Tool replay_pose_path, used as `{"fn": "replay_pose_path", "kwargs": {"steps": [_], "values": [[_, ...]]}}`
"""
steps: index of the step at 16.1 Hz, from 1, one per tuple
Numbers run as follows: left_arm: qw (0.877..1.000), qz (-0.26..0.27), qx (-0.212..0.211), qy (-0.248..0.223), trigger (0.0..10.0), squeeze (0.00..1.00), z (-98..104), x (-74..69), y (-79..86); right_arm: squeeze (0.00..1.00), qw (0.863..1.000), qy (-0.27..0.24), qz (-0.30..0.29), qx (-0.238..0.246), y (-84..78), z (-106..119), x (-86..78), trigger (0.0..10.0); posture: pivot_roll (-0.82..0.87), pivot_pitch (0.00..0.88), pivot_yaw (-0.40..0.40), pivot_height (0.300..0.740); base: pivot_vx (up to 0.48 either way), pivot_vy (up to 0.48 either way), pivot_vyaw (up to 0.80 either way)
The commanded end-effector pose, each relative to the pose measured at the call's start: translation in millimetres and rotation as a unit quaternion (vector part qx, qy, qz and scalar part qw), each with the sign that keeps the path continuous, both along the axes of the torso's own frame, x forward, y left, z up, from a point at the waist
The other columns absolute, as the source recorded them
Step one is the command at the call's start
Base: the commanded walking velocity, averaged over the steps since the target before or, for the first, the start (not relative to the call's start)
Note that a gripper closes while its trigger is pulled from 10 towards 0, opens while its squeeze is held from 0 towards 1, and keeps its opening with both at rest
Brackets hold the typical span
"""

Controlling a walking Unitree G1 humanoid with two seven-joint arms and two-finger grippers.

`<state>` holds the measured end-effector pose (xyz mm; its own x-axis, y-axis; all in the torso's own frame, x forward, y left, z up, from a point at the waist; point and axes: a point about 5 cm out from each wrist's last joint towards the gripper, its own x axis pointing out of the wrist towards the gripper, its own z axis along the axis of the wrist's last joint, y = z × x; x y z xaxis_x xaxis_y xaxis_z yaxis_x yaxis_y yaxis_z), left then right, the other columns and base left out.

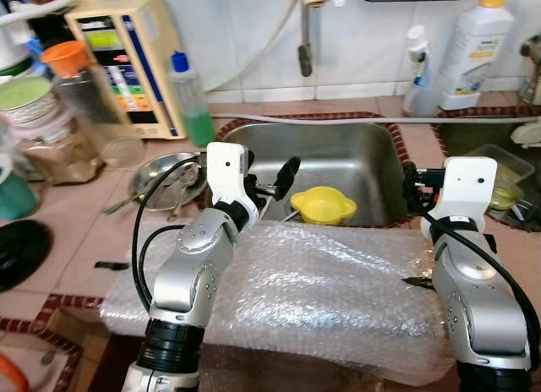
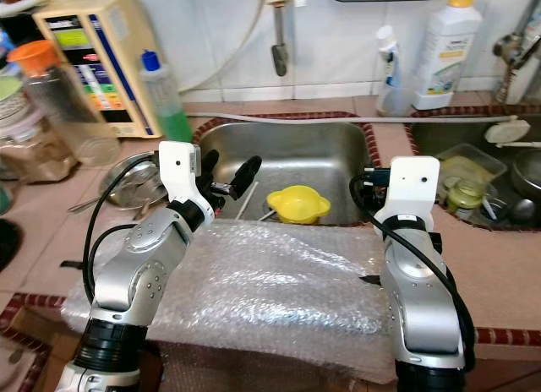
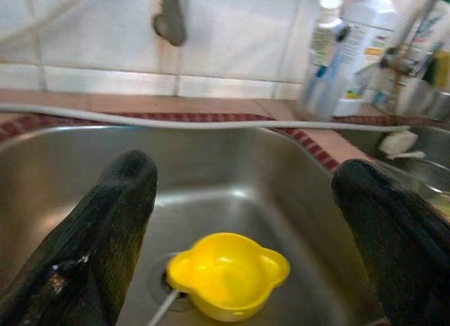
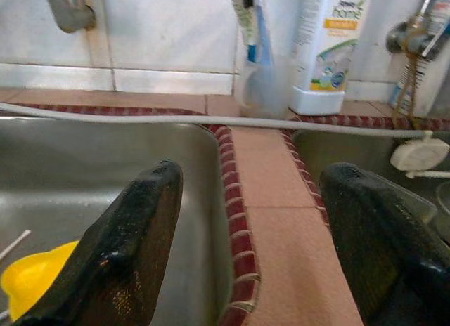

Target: Kitchen organization

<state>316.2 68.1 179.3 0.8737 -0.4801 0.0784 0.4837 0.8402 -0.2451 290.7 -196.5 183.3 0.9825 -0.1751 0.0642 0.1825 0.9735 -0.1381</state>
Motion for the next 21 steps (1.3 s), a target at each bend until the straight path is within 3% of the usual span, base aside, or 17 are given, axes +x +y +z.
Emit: {"fn": "replay_pose_path", "kwargs": {"steps": [1, 5, 21], "values": [[1.000, -0.015, 0.001, -0.003, 10.0, 0.00, 3.2, -3.6, 0.7, 0.00, 1.000, -0.004, 0.008, 0.002, 5.8, 3.5, -1.2, 10.0, -0.06, 0.000, 0.135, 0.740, 0.000, 0.000, -0.80], [0.999, -0.036, 0.011, -0.007, 10.0, 0.00, 5.8, -6.3, -4.3, 0.00, 1.000, -0.004, 0.007, 0.005, 6.5, 2.5, -0.4, 10.0, -0.06, 0.000, 0.137, 0.740, 0.000, 0.000, -0.72], [0.999, -0.034, 0.023, -0.004, 10.0, 0.00, 4.3, -8.8, -5.1, 0.00, 1.000, -0.002, 0.013, 0.002, 7.6, 2.5, -2.0, 10.0, -0.06, 0.000, 0.127, 0.740, 0.000, 0.000, 0.00]]}}
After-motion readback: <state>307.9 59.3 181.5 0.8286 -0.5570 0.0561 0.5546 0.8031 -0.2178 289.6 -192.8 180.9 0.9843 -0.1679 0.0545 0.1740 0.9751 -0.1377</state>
